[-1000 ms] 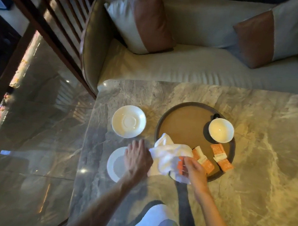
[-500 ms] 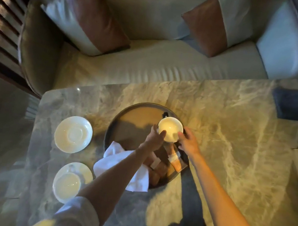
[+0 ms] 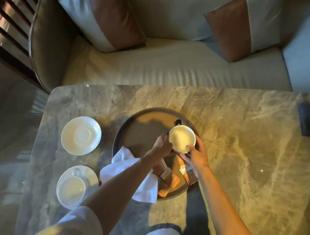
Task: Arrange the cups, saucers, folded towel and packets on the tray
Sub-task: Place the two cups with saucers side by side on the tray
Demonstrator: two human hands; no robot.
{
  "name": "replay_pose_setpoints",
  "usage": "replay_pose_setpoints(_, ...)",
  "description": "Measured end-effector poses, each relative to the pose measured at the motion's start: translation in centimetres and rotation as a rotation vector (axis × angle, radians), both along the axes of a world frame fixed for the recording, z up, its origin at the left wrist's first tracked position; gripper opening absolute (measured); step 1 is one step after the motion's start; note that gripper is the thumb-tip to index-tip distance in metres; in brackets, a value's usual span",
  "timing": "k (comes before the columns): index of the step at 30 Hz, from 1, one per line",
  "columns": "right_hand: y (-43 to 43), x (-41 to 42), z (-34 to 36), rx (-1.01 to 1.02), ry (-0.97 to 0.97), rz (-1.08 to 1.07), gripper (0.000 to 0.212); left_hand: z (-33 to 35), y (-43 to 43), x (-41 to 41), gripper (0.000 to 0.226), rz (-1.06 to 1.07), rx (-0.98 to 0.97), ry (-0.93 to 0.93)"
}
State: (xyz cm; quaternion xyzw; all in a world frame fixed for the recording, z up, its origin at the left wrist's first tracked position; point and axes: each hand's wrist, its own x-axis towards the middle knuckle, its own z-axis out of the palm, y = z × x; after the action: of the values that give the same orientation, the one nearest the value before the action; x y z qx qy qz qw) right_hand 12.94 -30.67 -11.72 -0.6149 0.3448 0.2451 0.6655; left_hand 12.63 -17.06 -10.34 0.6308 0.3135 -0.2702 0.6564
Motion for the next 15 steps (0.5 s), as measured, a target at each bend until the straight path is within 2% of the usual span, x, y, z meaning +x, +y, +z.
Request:
replay_pose_setpoints(9, 11.6, -0.2, 2.0, 0.089, -0.068, 0.103, 0.05, 2.4, 12.7, -2.0, 0.052, 0.067, 0.045, -0.155)
replay_pose_setpoints(15, 23.4, -1.8, 2.1, 0.167, -0.037, 0.164, 0.047, 2.5, 23.5, -4.4, 0.057, 0.173, 0.134, -0.101)
